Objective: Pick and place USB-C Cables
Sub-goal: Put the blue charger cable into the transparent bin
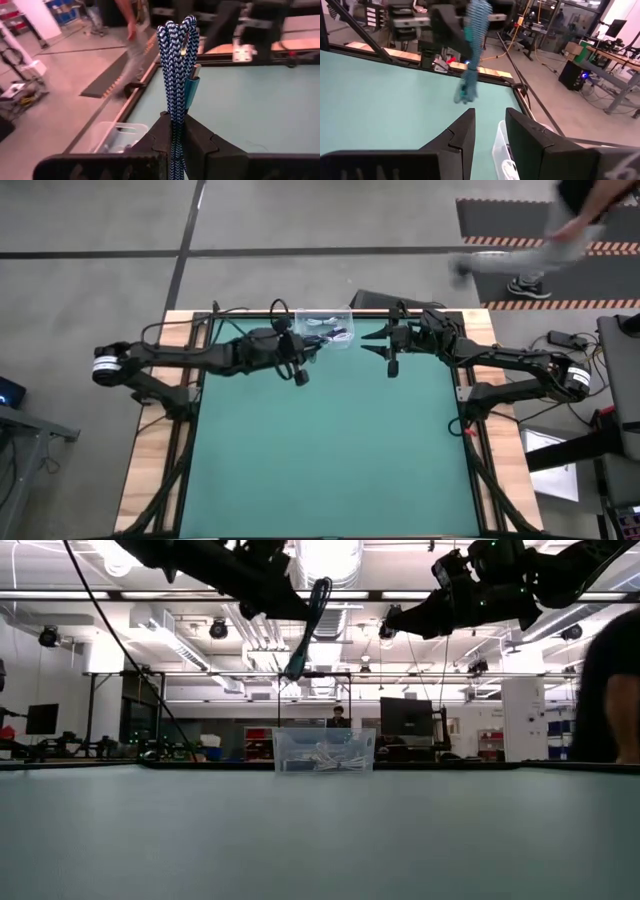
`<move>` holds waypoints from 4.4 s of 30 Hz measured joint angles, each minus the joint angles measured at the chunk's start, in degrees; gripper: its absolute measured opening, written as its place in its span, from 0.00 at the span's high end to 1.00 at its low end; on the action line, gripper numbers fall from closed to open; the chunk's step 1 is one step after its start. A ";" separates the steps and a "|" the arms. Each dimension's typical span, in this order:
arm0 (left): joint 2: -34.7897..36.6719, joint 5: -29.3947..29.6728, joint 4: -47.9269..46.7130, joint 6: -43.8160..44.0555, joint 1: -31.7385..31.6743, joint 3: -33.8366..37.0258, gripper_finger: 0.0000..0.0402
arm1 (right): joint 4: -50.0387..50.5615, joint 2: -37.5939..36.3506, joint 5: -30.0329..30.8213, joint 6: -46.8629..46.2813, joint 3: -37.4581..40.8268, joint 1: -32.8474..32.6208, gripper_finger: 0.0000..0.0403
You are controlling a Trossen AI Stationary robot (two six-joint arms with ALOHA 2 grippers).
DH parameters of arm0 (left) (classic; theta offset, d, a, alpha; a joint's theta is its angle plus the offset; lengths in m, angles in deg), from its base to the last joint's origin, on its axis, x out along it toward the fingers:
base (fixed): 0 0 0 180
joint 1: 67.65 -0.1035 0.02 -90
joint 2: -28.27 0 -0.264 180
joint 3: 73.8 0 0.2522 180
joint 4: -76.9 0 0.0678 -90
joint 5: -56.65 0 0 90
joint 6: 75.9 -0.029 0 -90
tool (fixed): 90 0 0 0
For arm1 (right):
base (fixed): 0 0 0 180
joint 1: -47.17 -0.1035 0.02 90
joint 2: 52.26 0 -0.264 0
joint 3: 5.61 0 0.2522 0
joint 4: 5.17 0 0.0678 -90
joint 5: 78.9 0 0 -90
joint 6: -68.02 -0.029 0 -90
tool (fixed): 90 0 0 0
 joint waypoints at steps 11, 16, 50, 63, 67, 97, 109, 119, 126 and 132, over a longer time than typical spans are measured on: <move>-7.75 -0.94 -1.58 -7.30 -7.25 -7.34 0.97 | 0.04 0.00 0.02 0.42 0.08 0.01 0.75; -12.26 -1.07 -9.06 -11.85 -9.79 -14.27 0.97 | 0.04 0.00 0.22 0.46 0.13 0.02 0.75; -21.23 -3.96 -24.41 -31.57 -16.12 -25.32 0.97 | -3.86 18.14 18.36 -1.56 -11.07 0.17 0.54; -21.21 -3.91 -24.44 -31.55 -16.12 -25.32 0.97 | 10.37 29.36 18.25 0.92 -27.26 0.94 0.50; -21.14 -3.85 -24.45 -31.55 -16.12 -25.32 0.97 | 11.46 30.83 18.23 1.55 -29.11 0.94 0.60; -21.10 -3.43 -23.87 -32.54 -16.38 -25.21 0.80 | 11.57 29.59 16.38 3.34 -28.46 0.97 0.98; -20.27 5.27 -24.75 -33.04 -16.40 -25.21 0.72 | 14.77 29.97 16.78 0.68 -28.46 2.35 0.98; -12.54 5.13 -26.12 -29.62 -15.72 -23.26 0.72 | 14.77 30.83 16.81 -1.90 -28.24 3.23 0.98; -4.30 -1.08 -25.63 -24.06 -15.07 -19.83 0.72 | 12.07 36.88 16.76 -2.85 -29.96 3.60 0.98; 1.46 -2.40 -21.41 -21.85 -14.28 -15.70 0.72 | 15.63 41.21 16.35 -4.73 -35.39 4.00 0.98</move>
